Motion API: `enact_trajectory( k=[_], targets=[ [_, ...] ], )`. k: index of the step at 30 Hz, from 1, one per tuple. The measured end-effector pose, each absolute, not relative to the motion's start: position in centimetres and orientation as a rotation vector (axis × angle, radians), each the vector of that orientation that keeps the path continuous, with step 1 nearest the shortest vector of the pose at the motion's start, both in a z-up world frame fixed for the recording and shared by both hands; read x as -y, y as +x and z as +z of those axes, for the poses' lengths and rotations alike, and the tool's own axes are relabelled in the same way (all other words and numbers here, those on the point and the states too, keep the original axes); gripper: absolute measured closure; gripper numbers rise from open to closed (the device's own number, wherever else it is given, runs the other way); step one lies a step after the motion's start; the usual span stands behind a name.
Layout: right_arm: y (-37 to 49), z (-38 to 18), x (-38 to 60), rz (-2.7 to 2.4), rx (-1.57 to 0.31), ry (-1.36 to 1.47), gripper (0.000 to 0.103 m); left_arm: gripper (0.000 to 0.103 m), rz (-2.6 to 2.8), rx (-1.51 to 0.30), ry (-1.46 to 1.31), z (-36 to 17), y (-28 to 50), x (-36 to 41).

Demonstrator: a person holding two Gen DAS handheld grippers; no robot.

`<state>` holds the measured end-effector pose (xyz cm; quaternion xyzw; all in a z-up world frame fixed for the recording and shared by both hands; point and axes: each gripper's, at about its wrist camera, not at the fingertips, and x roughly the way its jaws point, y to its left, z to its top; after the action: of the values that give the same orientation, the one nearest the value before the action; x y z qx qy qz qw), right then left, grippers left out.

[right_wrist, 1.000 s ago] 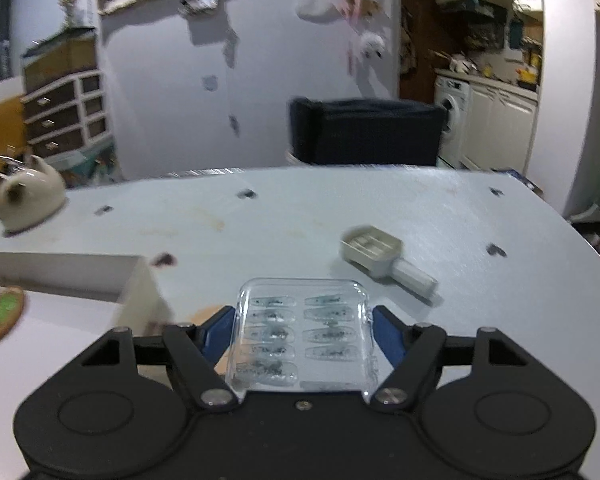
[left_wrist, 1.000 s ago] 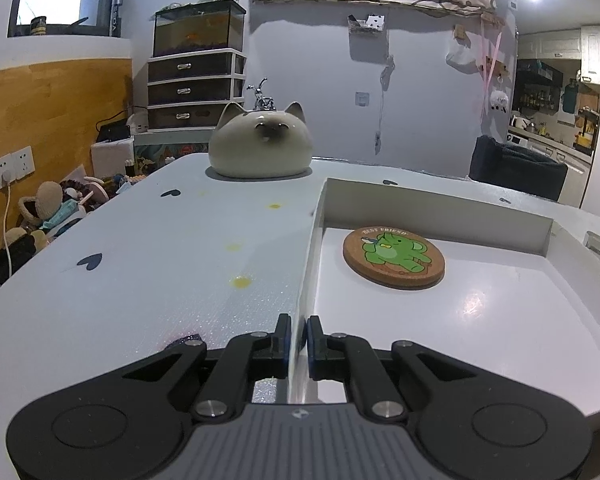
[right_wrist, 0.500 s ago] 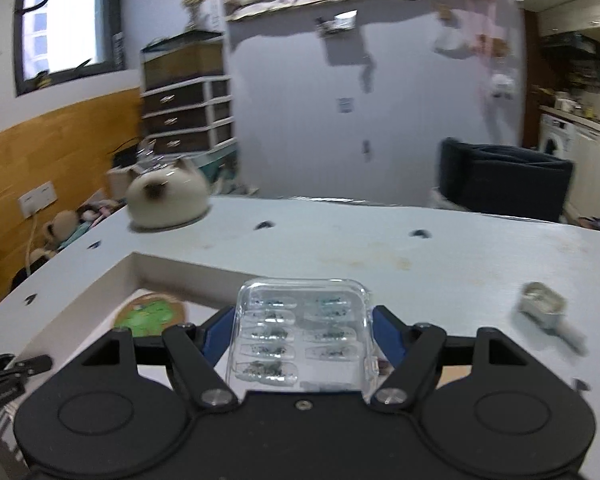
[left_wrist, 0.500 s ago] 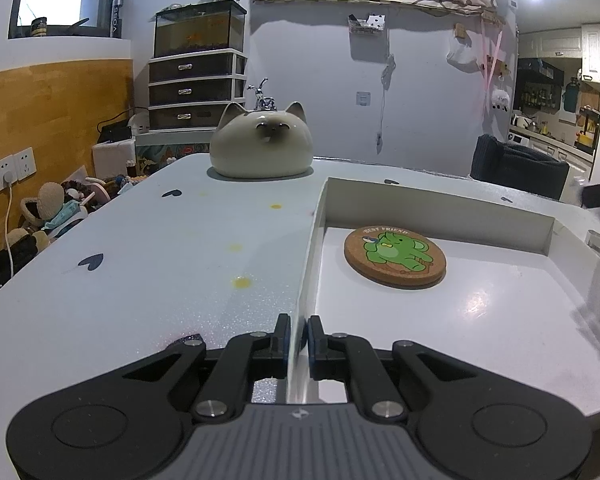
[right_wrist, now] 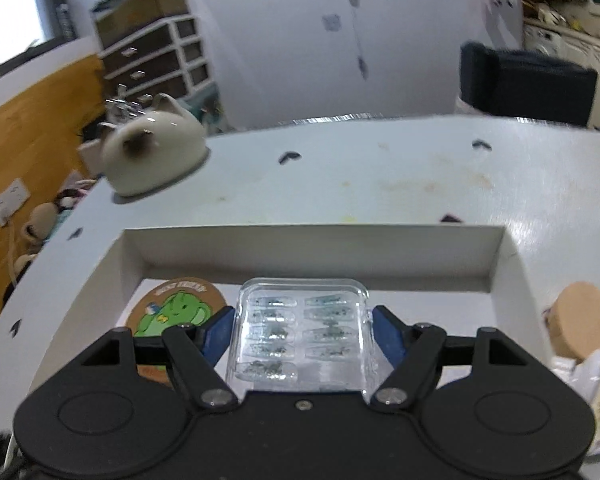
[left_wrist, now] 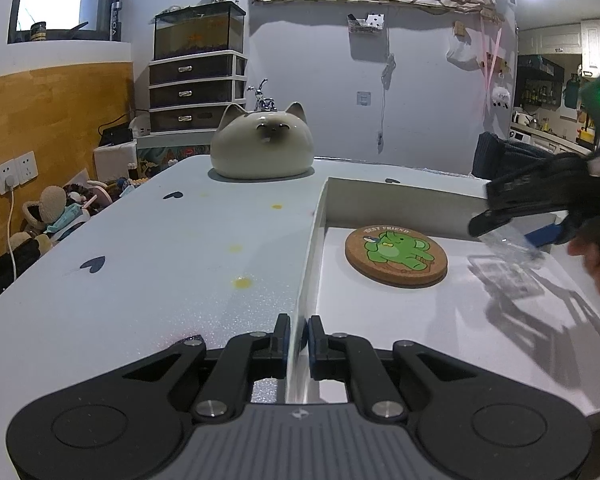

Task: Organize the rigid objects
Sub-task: 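Carry the box into the tray beside the coaster and release it, then move the right gripper over the round wooden lid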

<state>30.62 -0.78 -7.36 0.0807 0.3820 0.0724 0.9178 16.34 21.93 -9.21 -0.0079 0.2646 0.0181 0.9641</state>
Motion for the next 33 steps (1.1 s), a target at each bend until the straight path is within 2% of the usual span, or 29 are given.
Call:
enact_trajectory(
  k=[12,15,22,33],
  targets=[
    [32.7,-8.7,-1.3,0.071,-0.81,0.111,0.028,0.093,0.04,-0.536,-0.01,-9.2,16.3,-21.8],
    [32.6,-8.5,-1.5,0.084,-0.805,0.097,0.017,0.093,0.041,-0.535,-0.008,-9.3,16.3,-21.7],
    [30.3,-6.6,-2.1,0.145,-0.74,0.025,0.012,0.093,0.044,-0.535,-0.003,-9.3,16.3,-21.7],
    [23.8,-3.3,0.7,0.278,-0.608,-0.019,0.01,0.094,0.039,-0.528,-0.014,-9.2,16.1,-21.7]
  ],
)
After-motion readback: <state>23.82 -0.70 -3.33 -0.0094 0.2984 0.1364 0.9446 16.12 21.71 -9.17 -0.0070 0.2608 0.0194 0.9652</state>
